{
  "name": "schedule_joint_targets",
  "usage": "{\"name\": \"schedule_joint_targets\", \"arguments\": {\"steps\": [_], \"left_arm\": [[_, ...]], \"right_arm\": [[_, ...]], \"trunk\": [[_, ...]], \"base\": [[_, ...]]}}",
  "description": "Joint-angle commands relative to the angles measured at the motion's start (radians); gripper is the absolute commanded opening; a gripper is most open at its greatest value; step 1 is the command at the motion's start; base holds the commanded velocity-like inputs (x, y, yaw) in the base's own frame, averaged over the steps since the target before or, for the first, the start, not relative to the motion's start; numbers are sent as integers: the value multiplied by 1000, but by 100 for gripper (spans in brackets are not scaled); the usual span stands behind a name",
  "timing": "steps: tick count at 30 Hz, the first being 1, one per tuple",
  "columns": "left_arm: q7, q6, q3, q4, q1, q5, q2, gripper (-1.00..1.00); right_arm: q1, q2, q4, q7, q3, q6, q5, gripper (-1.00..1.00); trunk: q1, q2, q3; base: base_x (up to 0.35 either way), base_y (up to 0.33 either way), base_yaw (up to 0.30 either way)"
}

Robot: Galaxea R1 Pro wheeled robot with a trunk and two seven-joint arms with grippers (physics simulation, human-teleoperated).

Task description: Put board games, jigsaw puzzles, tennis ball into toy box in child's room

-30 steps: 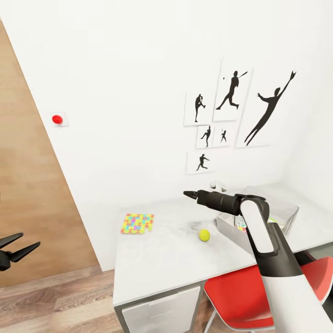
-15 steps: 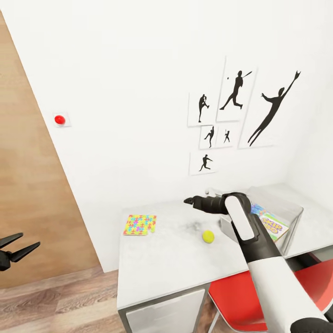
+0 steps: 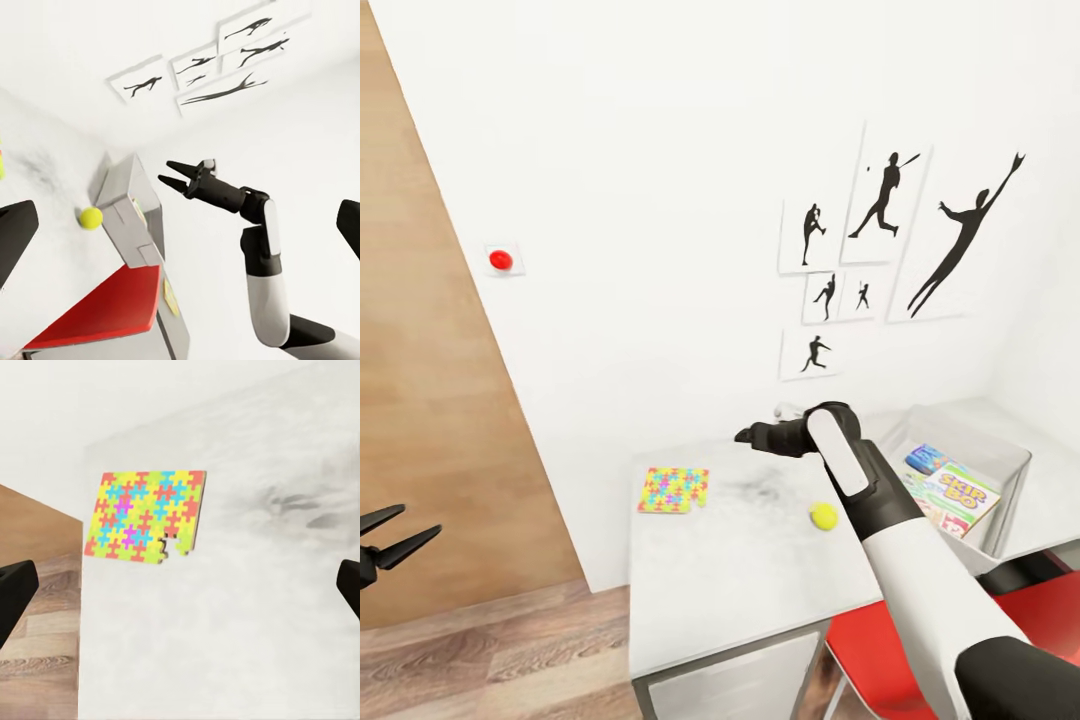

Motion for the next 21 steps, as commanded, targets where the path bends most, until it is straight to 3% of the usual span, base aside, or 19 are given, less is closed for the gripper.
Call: {"name": "schedule_joint_targets", "arguments": {"steps": [1, 21], "left_arm": [[-1, 9, 1, 2, -1, 3, 0, 100], [-1, 9, 8, 6, -1, 3, 0, 100]], "right_arm": [[-2, 1, 0, -12, 2, 2, -9, 100], [-4, 13, 9, -38, 2, 2, -9, 100]], "trunk": [[1, -2, -2], [1, -2, -20]], "base": [[103, 196, 0], [158, 62, 0]]}}
